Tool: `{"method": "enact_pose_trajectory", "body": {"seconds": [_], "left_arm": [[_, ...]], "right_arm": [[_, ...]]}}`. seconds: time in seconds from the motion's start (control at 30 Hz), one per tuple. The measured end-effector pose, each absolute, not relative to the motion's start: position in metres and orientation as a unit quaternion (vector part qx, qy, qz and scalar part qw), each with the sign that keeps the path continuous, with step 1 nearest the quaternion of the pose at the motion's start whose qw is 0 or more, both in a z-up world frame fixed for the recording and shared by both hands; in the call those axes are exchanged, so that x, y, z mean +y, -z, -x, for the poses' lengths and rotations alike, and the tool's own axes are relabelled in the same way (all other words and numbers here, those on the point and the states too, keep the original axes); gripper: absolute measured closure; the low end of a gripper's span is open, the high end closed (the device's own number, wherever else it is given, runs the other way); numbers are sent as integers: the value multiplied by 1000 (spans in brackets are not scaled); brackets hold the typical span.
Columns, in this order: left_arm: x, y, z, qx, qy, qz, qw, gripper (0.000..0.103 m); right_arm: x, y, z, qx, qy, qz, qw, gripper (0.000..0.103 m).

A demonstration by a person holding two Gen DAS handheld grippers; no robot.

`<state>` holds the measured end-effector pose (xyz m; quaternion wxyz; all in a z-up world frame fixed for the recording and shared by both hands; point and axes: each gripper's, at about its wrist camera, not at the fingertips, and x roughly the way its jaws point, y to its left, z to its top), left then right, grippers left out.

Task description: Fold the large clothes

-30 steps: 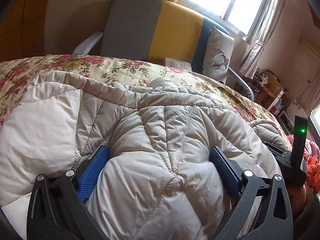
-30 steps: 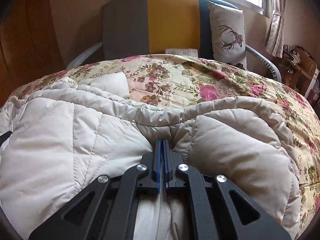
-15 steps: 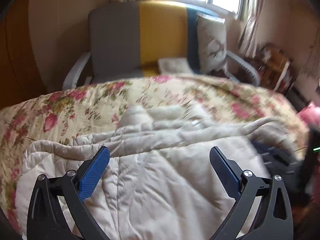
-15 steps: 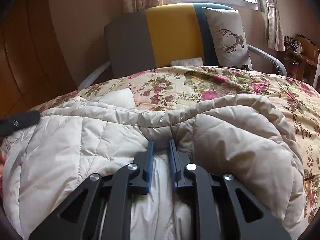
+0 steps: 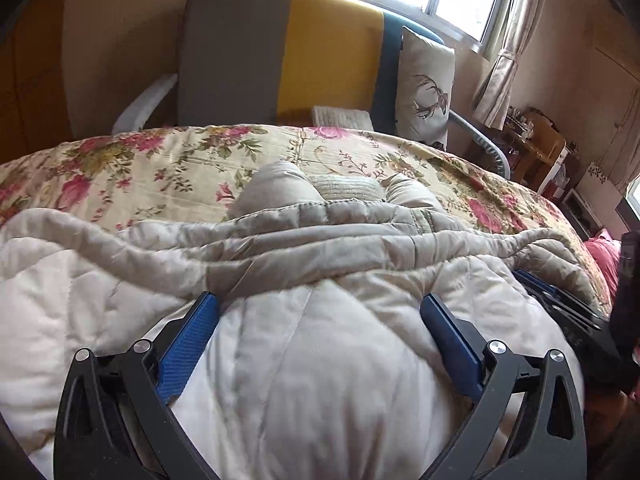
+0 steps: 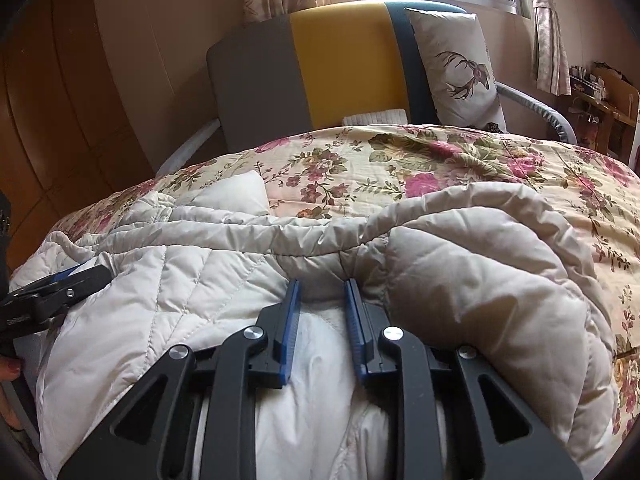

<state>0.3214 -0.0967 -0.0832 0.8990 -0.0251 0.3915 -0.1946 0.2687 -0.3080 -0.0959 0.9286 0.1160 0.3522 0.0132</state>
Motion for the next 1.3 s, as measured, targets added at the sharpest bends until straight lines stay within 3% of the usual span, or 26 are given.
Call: {"method": "enact_pose_trajectory", "body": {"seconds": [0.23, 0.4, 0.63, 0.83, 1.17, 1.27, 1.3], "left_arm": [[-16, 53, -285, 368, 98, 46, 924, 3], [22, 80, -282, 376, 64, 10, 924, 3], [35, 90, -283, 378, 98, 60, 919, 4], [87, 66, -243, 346, 69, 174, 919, 4], [121, 114, -211, 418, 151, 286, 849, 4], [115, 114, -208, 410, 161, 281, 853, 4], [114, 114, -208, 411, 169, 282, 850, 4]], "right_arm": [[-310, 95, -267, 351, -16, -119, 929, 80], [-308, 95, -268, 351, -16, -114, 929, 80], [-306, 95, -268, 353, -17, -110, 929, 80], [-306, 94, -269, 353, -15, -109, 929, 80], [-305, 94, -270, 357, -14, -106, 928, 79], [-304, 88, -272, 371, -9, -95, 924, 70], [-303, 83, -271, 374, -5, -91, 923, 59]]}}
